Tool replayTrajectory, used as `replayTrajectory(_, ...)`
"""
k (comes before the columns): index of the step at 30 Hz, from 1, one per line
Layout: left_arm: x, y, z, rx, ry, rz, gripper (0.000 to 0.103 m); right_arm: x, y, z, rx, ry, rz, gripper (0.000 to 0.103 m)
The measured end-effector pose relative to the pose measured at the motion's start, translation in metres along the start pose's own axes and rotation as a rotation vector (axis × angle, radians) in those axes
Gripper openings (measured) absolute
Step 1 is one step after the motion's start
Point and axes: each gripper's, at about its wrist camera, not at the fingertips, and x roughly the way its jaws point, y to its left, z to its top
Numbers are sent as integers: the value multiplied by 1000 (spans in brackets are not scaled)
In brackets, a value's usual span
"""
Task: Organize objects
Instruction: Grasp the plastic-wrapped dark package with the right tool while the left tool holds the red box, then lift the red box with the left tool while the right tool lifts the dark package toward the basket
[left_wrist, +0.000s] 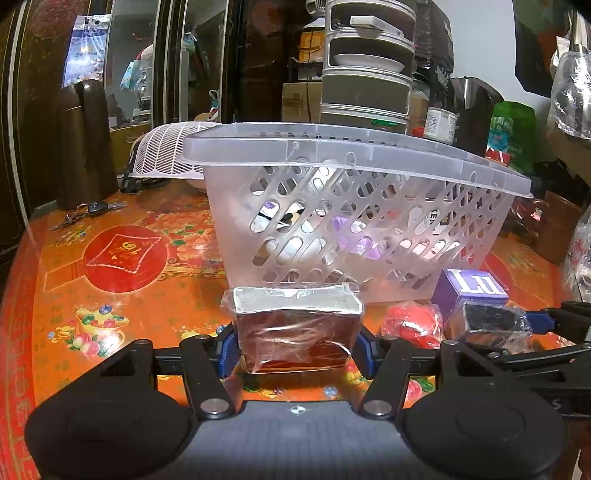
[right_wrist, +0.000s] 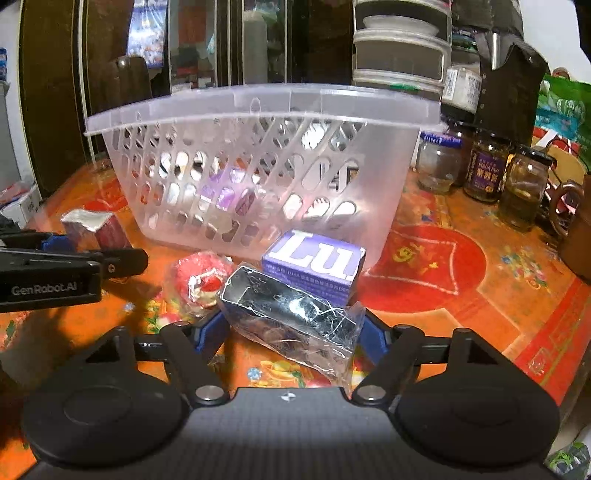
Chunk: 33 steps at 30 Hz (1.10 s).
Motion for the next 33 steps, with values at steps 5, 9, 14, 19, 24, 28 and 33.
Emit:
replayTrajectory(5,-2,2,1,-7,-13,-8,63,-15,-8,-4,51,-102,36,76)
replayTrajectory(9,-7,5,3,-18,-37,-11,63,-22,-7,-6,46,-166,41,76)
replayTrajectory(14,-8,7,4,-27,-44,-15,63,-25,-3,-6,20,-196,42,76)
replayTrajectory(19,-11,7,3,-28,-57,-19,63,-27,-9,-7,50,-204,67,76)
replayTrajectory(24,-17,7,5,-29,-87,-19,63,-27,-11,-9,53,-210,78,76)
replayTrajectory(28,-23,5,6,-17,-102,-8,63,-29,-14,-7,66,-192,107,76)
replayTrajectory(33,-40,-4,5,15,-99,-23,63,-57,-17,-5,37,-227,104,76)
